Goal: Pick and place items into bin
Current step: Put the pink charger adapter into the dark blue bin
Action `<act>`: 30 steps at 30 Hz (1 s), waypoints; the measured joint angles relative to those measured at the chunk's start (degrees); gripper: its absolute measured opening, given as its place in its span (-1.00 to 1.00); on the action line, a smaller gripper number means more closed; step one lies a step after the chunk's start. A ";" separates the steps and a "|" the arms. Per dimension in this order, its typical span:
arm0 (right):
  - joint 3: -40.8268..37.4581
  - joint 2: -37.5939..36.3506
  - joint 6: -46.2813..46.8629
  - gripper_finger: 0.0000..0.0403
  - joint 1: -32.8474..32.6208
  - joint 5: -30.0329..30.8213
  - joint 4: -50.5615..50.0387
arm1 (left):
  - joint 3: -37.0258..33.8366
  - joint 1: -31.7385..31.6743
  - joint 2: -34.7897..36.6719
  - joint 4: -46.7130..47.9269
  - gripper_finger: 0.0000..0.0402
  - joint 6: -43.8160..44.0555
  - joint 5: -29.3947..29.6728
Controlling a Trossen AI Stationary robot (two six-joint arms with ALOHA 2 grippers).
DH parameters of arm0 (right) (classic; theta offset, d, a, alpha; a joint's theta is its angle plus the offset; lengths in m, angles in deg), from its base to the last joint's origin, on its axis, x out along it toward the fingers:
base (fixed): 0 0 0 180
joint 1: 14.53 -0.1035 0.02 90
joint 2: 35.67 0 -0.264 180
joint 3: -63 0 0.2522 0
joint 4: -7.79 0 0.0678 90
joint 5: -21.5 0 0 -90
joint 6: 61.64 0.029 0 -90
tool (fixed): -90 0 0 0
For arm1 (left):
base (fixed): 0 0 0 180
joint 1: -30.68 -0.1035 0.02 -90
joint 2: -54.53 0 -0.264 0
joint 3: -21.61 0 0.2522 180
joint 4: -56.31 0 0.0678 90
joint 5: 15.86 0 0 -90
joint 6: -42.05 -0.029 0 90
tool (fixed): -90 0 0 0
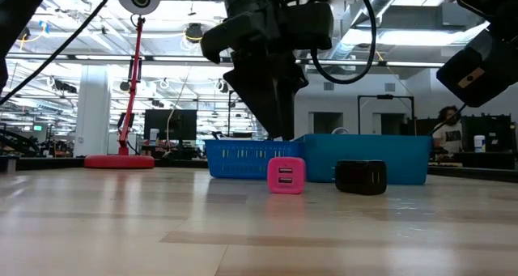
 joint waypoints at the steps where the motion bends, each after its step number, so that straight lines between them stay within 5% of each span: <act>1: 0.00 0.00 -0.01 -0.33 0.00 0.00 0.00 | 0.00 0.05 0.00 -0.03 0.03 0.37 0.00; 23: 0.00 0.00 -1.35 -0.33 0.00 -0.01 0.03 | 0.00 0.24 0.02 0.23 0.04 1.45 -1.90; 30: 0.00 0.00 -1.36 -0.33 0.00 -0.01 0.05 | 0.00 0.24 0.02 -0.23 0.18 1.51 -1.90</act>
